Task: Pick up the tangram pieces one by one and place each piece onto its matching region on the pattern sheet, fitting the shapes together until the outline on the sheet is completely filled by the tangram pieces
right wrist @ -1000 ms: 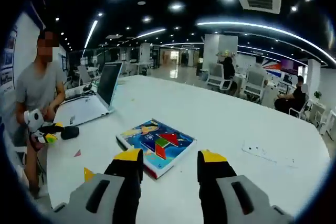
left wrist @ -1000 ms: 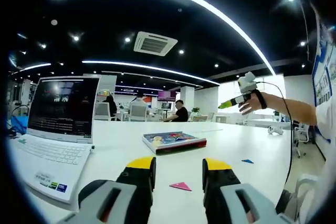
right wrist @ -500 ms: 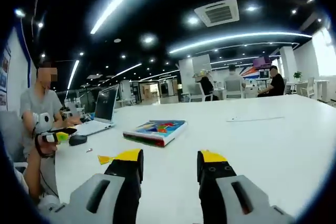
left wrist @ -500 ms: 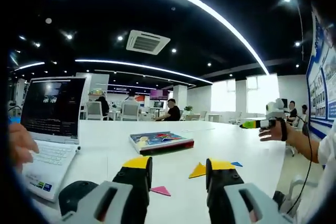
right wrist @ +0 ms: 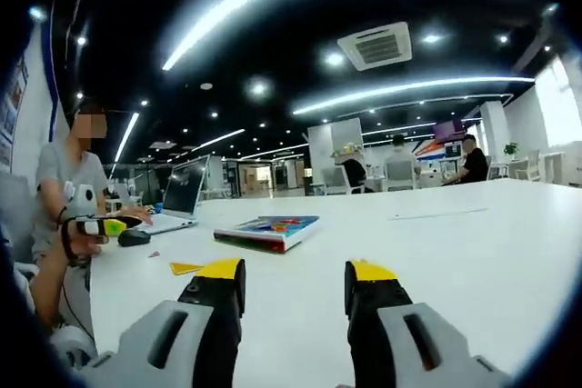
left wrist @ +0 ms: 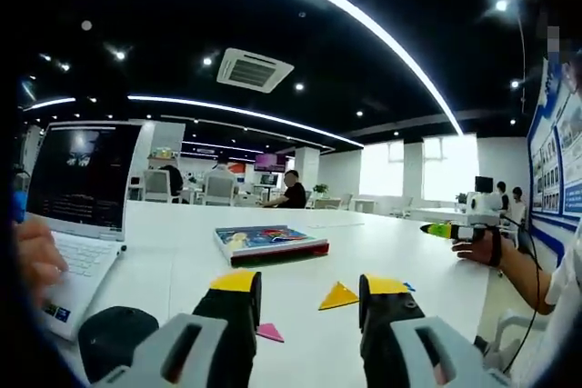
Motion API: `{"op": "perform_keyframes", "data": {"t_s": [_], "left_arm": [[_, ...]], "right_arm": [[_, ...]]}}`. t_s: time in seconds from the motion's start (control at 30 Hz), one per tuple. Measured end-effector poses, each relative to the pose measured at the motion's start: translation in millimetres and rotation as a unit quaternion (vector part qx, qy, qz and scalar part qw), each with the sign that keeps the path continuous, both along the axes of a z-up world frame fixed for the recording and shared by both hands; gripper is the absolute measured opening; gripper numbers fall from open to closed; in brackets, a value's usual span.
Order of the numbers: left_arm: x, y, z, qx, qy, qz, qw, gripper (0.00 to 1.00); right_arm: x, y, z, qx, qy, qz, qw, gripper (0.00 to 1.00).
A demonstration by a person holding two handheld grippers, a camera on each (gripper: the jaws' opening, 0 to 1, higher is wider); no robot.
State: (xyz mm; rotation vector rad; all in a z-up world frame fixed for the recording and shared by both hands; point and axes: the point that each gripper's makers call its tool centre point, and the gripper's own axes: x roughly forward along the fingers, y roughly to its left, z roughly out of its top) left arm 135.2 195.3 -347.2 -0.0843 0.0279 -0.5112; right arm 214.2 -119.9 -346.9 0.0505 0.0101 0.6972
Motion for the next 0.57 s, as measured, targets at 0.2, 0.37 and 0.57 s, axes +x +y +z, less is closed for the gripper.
{"op": "perform_keyframes", "data": {"t_s": [0.2,0.37,0.57], "left_arm": [[2.0,-0.9,-2.8,0.000,0.002,-0.003,1.0000,0.44],[0.5,-1.6,-2.5,-0.006,0.000,-0.006,1.0000,0.44],[-0.4,-2.7,-2.1,-0.005,0.000,-0.007,1.0000,0.44]], "right_arm": [[-2.5,0.3,-6.9,-0.005,0.017,0.003,0.9998,0.46],[-5.0,-1.0,-6.6,-0.003,0.015,0.002,0.9999,0.46],[-5.1,-1.7,-7.1,-0.003,0.016,0.001,0.9999,0.46]]}}
